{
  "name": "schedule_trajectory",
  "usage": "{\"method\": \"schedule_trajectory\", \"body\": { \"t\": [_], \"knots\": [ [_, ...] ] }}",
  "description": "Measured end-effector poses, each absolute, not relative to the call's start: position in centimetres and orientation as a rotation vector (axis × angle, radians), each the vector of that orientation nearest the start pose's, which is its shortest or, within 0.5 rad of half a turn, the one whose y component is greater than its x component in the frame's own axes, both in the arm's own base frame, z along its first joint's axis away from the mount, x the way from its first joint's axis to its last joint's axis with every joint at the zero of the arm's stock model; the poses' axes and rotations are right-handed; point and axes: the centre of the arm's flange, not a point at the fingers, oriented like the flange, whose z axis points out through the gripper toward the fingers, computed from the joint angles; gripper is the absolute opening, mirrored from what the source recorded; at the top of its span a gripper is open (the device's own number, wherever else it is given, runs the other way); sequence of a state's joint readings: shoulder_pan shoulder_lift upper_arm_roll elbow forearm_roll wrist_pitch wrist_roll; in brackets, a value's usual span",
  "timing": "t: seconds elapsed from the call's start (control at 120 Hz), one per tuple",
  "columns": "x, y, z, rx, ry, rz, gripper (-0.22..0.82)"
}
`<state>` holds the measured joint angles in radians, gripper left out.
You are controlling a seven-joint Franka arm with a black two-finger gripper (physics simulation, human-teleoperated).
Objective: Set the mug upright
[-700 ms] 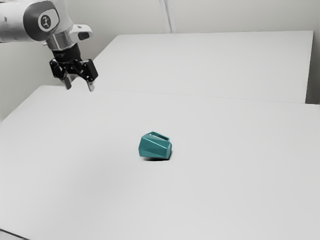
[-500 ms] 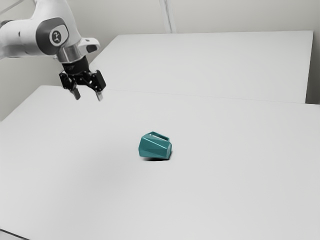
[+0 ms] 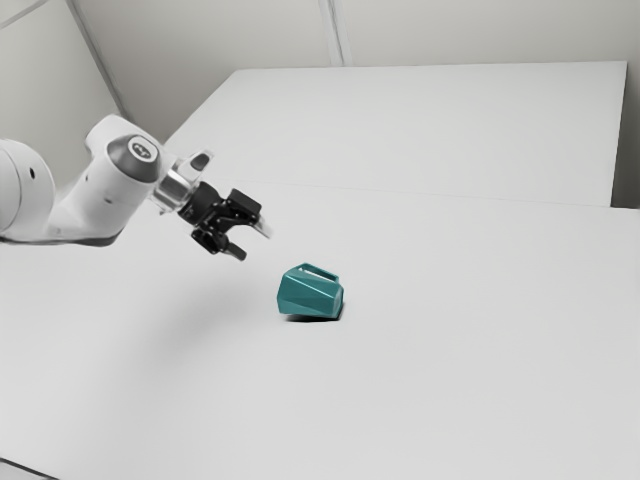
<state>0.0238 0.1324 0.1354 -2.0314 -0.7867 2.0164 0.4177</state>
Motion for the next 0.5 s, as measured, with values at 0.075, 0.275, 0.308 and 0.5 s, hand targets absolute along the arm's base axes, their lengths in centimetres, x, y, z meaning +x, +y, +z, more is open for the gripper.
{"method": "schedule_trajectory", "body": {
  "t": [0.075, 0.275, 0.308, 0.5],
  "knots": [
    [56.0, 4.2, 36.8, 2.408, 0.17, 0.084, 0.6],
    [54.3, 6.0, 34.8, 2.316, 0.128, 0.195, 0.6],
    [54.1, 6.1, 34.5, 2.317, 0.105, 0.214, 0.6],
    [53.0, 6.0, 30.4, 2.249, 0.077, 0.287, 0.6]
  ]
}}
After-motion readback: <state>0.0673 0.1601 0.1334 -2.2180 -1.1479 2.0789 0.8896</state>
